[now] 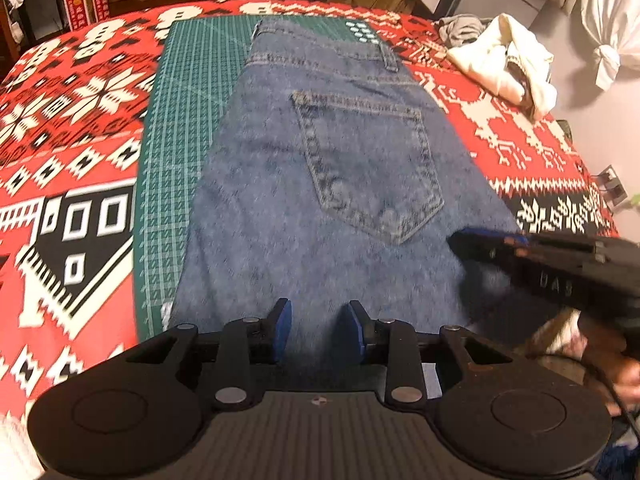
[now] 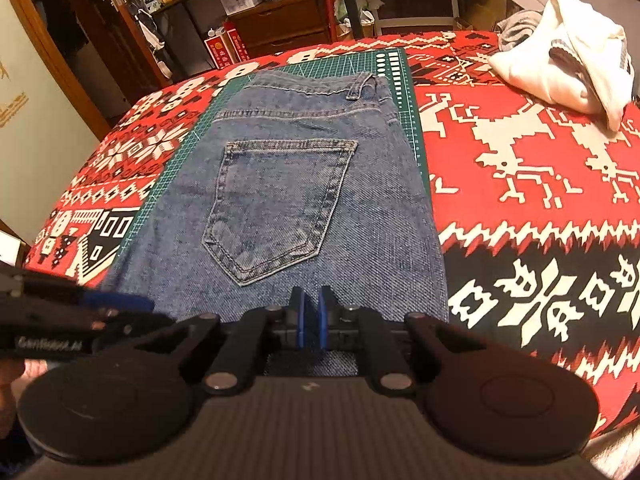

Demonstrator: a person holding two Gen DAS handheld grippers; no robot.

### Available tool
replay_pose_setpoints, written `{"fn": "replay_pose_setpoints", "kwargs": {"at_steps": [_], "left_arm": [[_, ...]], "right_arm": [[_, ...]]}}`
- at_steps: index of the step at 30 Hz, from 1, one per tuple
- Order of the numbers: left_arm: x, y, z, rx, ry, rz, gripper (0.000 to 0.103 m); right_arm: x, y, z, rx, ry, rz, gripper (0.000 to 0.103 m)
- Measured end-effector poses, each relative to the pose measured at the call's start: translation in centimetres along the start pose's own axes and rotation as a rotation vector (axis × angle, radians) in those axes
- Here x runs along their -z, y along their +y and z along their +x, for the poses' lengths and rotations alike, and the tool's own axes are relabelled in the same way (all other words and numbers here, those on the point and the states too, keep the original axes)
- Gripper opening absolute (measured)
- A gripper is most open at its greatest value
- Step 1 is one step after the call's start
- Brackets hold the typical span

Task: Fold clothes

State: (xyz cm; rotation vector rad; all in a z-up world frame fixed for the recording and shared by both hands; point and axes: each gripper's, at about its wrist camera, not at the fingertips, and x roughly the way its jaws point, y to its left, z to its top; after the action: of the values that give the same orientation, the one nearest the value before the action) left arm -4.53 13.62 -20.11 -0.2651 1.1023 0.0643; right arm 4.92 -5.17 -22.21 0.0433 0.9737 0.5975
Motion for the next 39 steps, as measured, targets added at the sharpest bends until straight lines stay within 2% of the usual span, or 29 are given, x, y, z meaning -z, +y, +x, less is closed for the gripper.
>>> {"fn": "replay_pose_setpoints", "kwargs": {"at_steps": [3, 9, 14, 18, 20, 23, 26, 29, 32, 39], "left_arm": [[0.8, 0.3, -0.6, -0.017, 0.02, -0.012, 0.029], [1.4, 1.2, -1.4, -0.04, 0.023, -0.051, 0.016], [0.1, 0.9, -2.1, -0.039, -0.023, -0.05, 0.016], [-2.0, 0.5, -1.1, -0.039, -0.044, -0.052, 0.016], [-3.0, 0.9, -0.2, -0.032, -0.035, -0.064, 0.016], [-3.4, 1.3, 1.3, -0.062, -0.008, -0.082, 0.016], [-2.7, 1.8, 1.0, -0.068, -0.022, -0.086, 0.016], [-1.7, 2.3, 0.5, -0.099, -0.037, -0.078, 0.008], [-0.7, 2.9, -0.1, -0.093, -0.042, -0.082, 0.008], [0.4, 4.4, -0.6, -0.027, -0.049, -0.135, 0.006]], "right_arm": [[0.0, -0.2, -0.1, -0.008, -0.001, 0.007, 0.008], [0.0, -0.3, -0.1, -0.013, -0.001, 0.009, 0.008], [0.0, -0.4, -0.1, -0.018, -0.001, 0.013, 0.008], [-0.1, -0.5, -0.1, -0.021, 0.001, 0.018, 0.008], [-0.1, -0.5, -0.1, -0.022, 0.001, 0.019, 0.008], [-0.1, -0.5, -0.1, -0.021, 0.0, 0.017, 0.008], [-0.1, -0.5, -0.1, -0.023, -0.001, 0.017, 0.008], [-0.1, -0.5, -0.1, -0.021, -0.001, 0.018, 0.008], [-0.1, -0.4, -0.1, -0.016, 0.0, 0.015, 0.008], [-0.3, -0.1, 0.0, -0.002, 0.006, 0.007, 0.008]]}}
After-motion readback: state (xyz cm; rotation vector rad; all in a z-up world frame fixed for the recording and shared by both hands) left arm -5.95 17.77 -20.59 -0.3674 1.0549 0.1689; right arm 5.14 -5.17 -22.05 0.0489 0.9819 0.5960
